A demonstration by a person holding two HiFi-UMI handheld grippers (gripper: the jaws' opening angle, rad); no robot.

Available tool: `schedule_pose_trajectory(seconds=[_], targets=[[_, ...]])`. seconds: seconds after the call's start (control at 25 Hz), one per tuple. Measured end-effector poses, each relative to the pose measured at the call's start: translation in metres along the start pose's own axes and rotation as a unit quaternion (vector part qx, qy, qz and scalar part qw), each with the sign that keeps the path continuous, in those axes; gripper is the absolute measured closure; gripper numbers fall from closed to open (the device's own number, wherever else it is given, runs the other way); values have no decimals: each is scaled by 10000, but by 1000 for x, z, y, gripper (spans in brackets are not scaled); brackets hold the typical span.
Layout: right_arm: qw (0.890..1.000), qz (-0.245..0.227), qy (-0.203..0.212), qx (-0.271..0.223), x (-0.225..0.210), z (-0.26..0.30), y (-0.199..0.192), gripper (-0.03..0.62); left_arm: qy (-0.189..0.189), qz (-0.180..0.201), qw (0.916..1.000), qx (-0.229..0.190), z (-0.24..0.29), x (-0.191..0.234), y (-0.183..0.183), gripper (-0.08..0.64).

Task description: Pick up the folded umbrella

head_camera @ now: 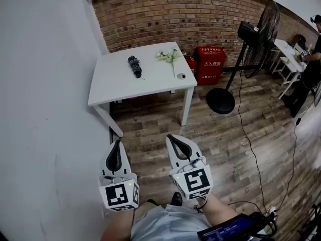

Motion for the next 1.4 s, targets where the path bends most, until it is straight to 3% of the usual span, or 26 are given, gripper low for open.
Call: schedule_pose_trajectory(seconds=[0.16,0.2,0.24,0.32,0.56,0.96,1.4], targets=[[9998,108,179,75,-14,6,-8,585,137,-29,9999,39,8,-8,0,554],[9995,179,234,82,-17,8,-9,561,152,-24,9999,49,10,-10,-1,554],[9993,233,274,81,-20,11,-9,481,160,-17,9999,61,12,-10,-1,554],[9993,244,282,68,-24,20,-7,442,171,-18,9998,94,19,-8,-3,554],[9993,123,285,223,-28,70,-3,426,261,-106,9995,141,60,22,-7,554],[9986,148,17,498,-40,202,19,420,106,-151,9996,195,178,104,-6,554],[9988,29,-292,391,-47,312,63,420,20,-189,9998,-12,273,181,10,554]])
Point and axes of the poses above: the fingertips, and each gripper's own axes: z forward along the fingers, x to its left, y out of its top, the point moved 10 cm from there along -z, backward along the fingers, and after that the axes turned 13 degrees about x, right-handed, at the moved point
